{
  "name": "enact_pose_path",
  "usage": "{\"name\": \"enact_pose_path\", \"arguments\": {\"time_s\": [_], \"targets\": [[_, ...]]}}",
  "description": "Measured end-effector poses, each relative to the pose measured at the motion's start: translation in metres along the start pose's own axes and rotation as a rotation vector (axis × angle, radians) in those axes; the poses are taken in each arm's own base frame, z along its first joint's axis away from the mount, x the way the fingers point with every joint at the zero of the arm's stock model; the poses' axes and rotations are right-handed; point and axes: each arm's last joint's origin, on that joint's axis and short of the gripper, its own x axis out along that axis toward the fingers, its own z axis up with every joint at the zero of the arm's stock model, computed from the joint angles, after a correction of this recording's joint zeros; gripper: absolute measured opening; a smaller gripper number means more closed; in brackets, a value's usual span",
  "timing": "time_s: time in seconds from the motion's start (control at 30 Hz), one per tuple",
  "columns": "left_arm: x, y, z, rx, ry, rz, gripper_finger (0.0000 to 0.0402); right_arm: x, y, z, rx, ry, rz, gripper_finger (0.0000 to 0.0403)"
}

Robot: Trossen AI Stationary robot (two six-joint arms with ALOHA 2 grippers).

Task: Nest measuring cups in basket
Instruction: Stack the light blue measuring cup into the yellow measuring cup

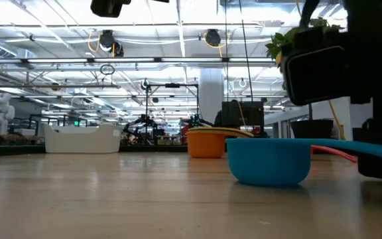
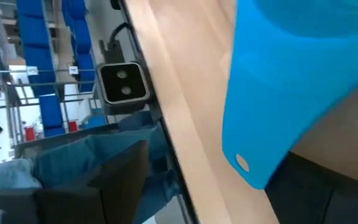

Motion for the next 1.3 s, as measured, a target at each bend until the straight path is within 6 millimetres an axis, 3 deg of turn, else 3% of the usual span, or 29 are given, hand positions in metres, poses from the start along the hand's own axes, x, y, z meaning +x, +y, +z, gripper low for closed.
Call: {"name": "enact_pose_path", "arguments": {"time_s": [0.2, 0.53, 0.77, 1.07, 1.3], "targets": [[-0.001, -0.003, -0.003, -0.006, 0.012, -0.023, 0.0294, 0.007, 0.001, 0.003, -0.027, -0.004, -0.005, 0.0214], [-0.003, -0.004, -0.007, 0.029, 0.025, -0.029, 0.0294, 0.007, 0.0, 0.003, -0.076, -0.005, -0.014, 0.0012], [-0.002, -0.004, -0.005, 0.028, 0.021, -0.026, 0.0294, -0.006, 0.01, 0.003, -0.11, -0.043, -0.019, 0.0003], [-0.002, -0.002, -0.005, 0.006, 0.026, -0.013, 0.0294, -0.048, 0.042, 0.001, -0.176, -0.066, -0.017, 0.0001], [0.001, 0.005, 0.001, -0.035, 0.023, 0.033, 0.0294, -0.077, 0.061, -0.005, -0.228, 0.011, 0.048, 0.0001]]}}
